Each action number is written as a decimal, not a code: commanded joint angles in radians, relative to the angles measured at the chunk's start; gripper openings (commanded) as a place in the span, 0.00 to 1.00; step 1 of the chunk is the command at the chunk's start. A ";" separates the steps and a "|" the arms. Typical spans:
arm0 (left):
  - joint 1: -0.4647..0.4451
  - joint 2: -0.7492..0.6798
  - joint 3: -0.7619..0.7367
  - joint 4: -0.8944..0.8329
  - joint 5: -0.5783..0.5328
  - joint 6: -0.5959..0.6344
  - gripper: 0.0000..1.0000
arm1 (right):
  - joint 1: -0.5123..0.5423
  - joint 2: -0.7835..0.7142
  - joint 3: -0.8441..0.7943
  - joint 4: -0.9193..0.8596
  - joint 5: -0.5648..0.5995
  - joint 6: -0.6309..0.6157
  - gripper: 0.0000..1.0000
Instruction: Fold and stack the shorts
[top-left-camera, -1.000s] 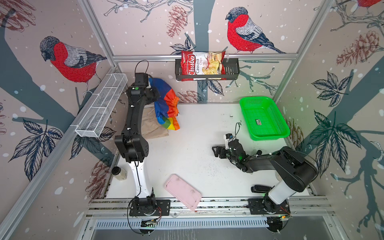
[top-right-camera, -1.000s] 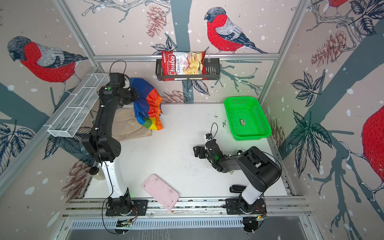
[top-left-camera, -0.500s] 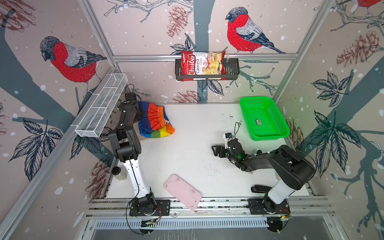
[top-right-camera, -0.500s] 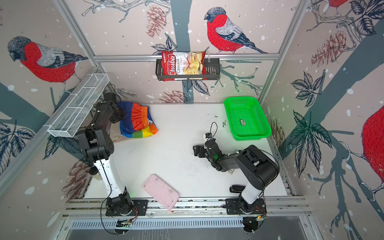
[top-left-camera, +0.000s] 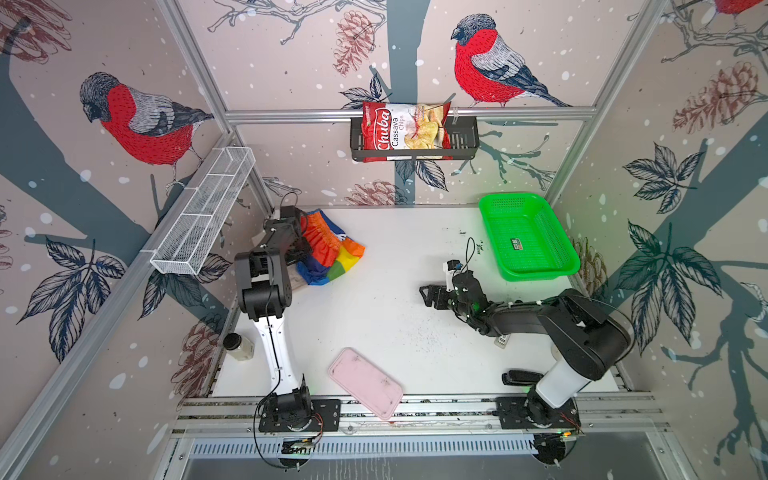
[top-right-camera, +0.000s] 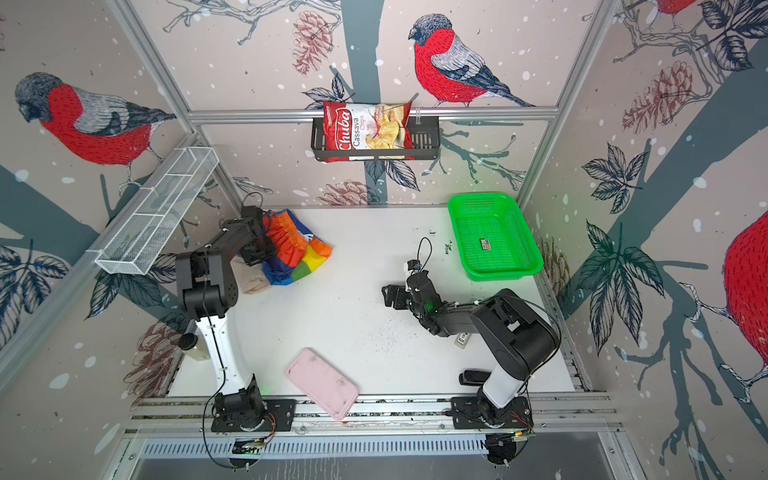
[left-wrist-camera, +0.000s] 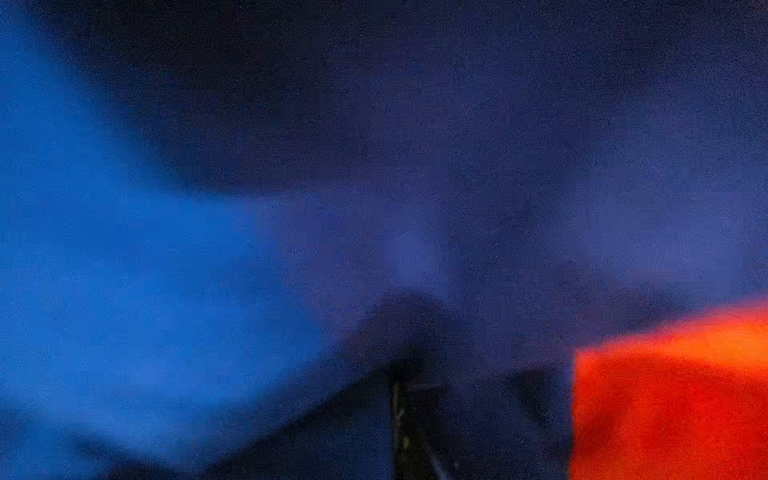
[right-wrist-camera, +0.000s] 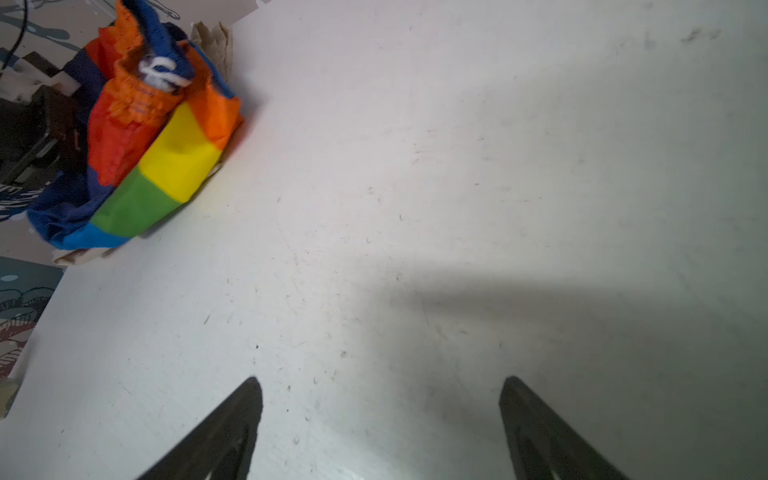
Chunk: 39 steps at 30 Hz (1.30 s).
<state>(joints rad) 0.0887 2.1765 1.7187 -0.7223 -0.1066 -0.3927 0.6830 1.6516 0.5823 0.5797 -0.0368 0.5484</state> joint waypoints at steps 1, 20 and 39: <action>-0.073 -0.008 0.029 -0.017 0.071 -0.014 0.00 | 0.008 -0.032 0.008 -0.031 0.007 0.008 0.90; -0.165 -0.275 -0.114 0.021 0.241 -0.001 0.00 | -0.032 -0.333 -0.121 -0.135 0.554 0.070 0.96; -0.167 -0.213 0.152 -0.091 0.136 0.031 0.00 | -0.066 -0.510 -0.200 -0.077 0.588 -0.055 0.94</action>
<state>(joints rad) -0.0795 1.9556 1.8416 -0.8032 0.0509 -0.3756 0.6220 1.1500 0.3805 0.5137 0.5262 0.4999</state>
